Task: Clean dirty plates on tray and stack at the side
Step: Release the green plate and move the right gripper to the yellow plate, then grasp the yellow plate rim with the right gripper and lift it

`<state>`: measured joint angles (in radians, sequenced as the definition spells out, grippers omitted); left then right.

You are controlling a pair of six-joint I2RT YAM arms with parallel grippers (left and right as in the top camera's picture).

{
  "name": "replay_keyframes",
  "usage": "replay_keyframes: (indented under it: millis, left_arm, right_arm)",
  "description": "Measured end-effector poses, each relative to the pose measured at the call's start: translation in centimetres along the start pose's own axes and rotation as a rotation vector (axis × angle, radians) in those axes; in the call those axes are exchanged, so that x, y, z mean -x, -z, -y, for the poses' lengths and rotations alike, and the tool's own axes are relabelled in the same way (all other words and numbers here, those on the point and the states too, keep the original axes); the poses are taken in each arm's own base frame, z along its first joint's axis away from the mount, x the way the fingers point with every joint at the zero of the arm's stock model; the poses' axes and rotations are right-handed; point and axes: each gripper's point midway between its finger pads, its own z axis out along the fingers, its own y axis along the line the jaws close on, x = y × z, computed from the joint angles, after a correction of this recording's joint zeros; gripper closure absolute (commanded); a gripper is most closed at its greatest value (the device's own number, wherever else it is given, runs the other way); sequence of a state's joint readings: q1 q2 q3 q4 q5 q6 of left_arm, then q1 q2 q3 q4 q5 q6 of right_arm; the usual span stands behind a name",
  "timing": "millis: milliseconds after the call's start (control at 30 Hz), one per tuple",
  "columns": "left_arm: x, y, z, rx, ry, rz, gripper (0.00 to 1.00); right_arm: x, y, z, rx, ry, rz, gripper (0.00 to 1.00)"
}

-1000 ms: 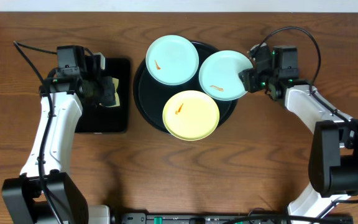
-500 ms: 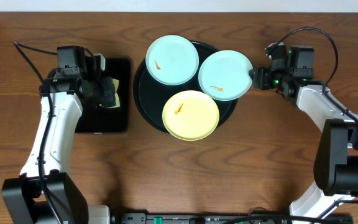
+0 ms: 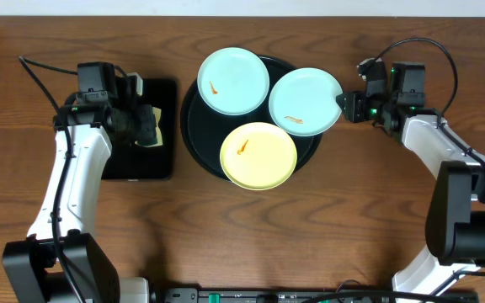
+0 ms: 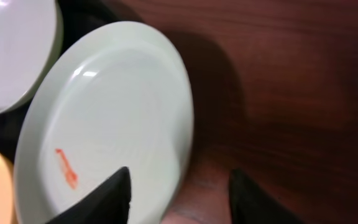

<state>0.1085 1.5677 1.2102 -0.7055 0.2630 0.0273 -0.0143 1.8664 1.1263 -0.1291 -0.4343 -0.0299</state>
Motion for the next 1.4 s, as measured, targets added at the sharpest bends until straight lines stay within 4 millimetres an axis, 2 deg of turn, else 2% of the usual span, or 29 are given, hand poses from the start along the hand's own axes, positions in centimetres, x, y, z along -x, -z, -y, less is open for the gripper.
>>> replay_keyframes:
  millis: [67,167,300,367,433,533,567,667,733,800,867,1033,1133,1200,1267,1400]
  left_arm:
    - [0.0,0.0,0.0,0.000,0.000,-0.002,0.86]
    - [0.0,0.0,0.0,0.000,0.000,-0.001,0.86]
    - [0.0,0.0,0.0,0.000,0.000,-0.001,0.86]
    - [0.0,0.0,0.0,0.000,0.000,-0.001,0.86]
    - [0.0,0.0,0.0,0.000,0.000,-0.001,0.86]
    - [-0.1,0.0,0.0,0.000,0.001,-0.003,0.86]
    - [-0.1,0.0,0.0,0.000,0.001,-0.004,0.86]
    - [-0.1,0.0,0.0,0.000,0.002,-0.006,0.86]
    - [-0.2,0.0,0.0,0.000,0.001,-0.007,0.86]
    - [-0.2,0.0,0.0,0.000,0.002,-0.008,0.86]
    - [-0.2,0.0,0.0,0.000,0.002,-0.010,0.86]
    - [-0.5,0.0,0.0,0.001,0.005,-0.022,0.86]
    - [-0.6,0.0,0.0,0.001,0.005,-0.024,0.86]
    - [-0.6,0.0,0.0,0.001,0.005,-0.024,0.86]
    - [-0.7,0.0,0.0,0.001,0.006,-0.027,0.86]
    - [-0.7,0.0,0.0,0.001,0.006,-0.029,0.86]
  right_arm:
    - [0.1,0.7,-0.7,0.006,-0.007,-0.006,0.55]
    - [0.9,2.9,-2.9,-0.002,-0.012,-0.006,0.54]
    - [2.5,6.7,-8.0,0.003,-0.020,0.028,0.54]
    - [1.8,7.8,-10.3,0.021,-0.040,-0.005,0.53]
    - [-0.6,8.4,-12.6,0.031,-0.073,-0.100,0.48]
    - [-4.8,8.1,-14.8,0.015,-0.094,-0.257,0.40]
    - [-6.5,7.7,-15.6,-0.003,-0.079,-0.313,0.42]
    - [-9.3,6.9,-16.7,-0.079,-0.037,-0.380,0.46]
    - [-10.9,6.1,-17.6,-0.129,-0.013,-0.404,0.50]
    - [-11.7,5.3,-18.4,-0.153,0.000,-0.402,0.54]
    - [-11.9,4.7,-18.4,-0.188,-0.014,-0.394,0.56]
    - [-12.4,3.8,-16.7,-0.297,-0.060,-0.382,0.62]
    - [-12.8,3.0,-16.0,-0.338,-0.087,-0.382,0.53]
    - [-13.2,2.6,-15.6,-0.359,-0.109,-0.389,0.40]
    - [-13.4,2.1,-15.4,-0.371,-0.120,-0.390,0.02]
    - [-13.8,1.0,-15.0,-0.383,-0.144,-0.390,0.01]
